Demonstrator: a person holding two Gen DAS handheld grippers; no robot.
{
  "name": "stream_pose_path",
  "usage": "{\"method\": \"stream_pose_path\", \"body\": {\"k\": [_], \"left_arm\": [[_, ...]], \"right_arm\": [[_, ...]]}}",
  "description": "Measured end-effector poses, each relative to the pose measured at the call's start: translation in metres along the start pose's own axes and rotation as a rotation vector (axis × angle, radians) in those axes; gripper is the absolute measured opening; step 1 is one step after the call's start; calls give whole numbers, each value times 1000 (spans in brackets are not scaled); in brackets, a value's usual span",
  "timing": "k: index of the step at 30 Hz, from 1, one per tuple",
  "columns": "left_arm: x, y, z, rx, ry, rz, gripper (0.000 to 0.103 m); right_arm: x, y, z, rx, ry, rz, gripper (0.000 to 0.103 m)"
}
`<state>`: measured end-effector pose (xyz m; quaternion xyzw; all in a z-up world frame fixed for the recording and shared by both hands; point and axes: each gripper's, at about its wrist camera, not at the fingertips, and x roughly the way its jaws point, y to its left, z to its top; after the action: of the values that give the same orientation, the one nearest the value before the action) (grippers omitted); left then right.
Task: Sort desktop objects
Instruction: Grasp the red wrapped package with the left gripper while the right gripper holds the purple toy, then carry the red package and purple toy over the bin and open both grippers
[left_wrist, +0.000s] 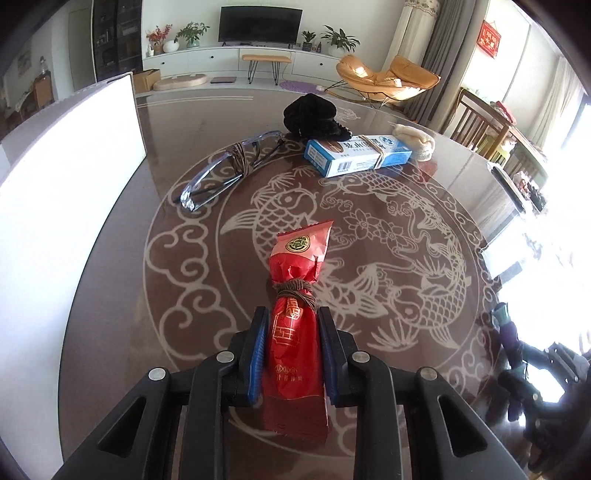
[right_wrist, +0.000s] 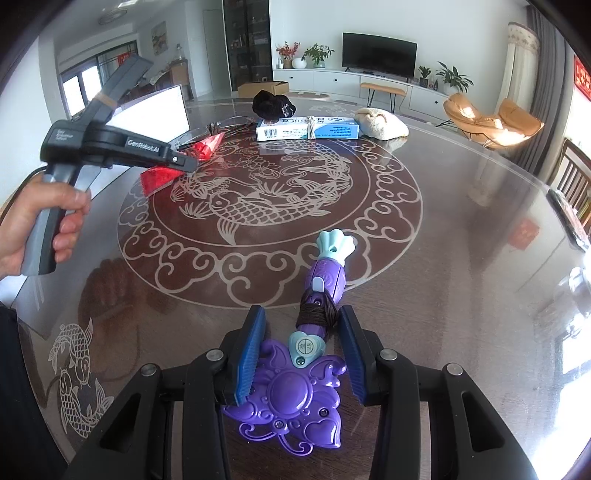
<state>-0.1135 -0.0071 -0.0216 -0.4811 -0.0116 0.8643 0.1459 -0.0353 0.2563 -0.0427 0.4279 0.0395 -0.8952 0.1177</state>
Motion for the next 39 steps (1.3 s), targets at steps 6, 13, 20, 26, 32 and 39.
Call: {"method": "stream_pose_path", "body": {"k": [6,13,20,26,32,39], "left_arm": [[-79,0,-47,5,-140,-24,25],[-157,33,-58,-76,-284,-56,25],[-216,82,-76,-151,-379,-1,25],[-255,141,-86,-225,-415,105,25],[-267,220,-86,-348,-387,206,25],[-222,273,-86,-399,-214,256,25]], "right_arm": [[-5,-13,3,99,9,97,34],[-19,18,31,46,30,122,22],[-45,67,64,-45,-39,180,22],[-69,120,106,-130,-125,270,21],[-88,204,172,-225,-204,437,21],[-46,324,208,-294,-45,640,21]]}}
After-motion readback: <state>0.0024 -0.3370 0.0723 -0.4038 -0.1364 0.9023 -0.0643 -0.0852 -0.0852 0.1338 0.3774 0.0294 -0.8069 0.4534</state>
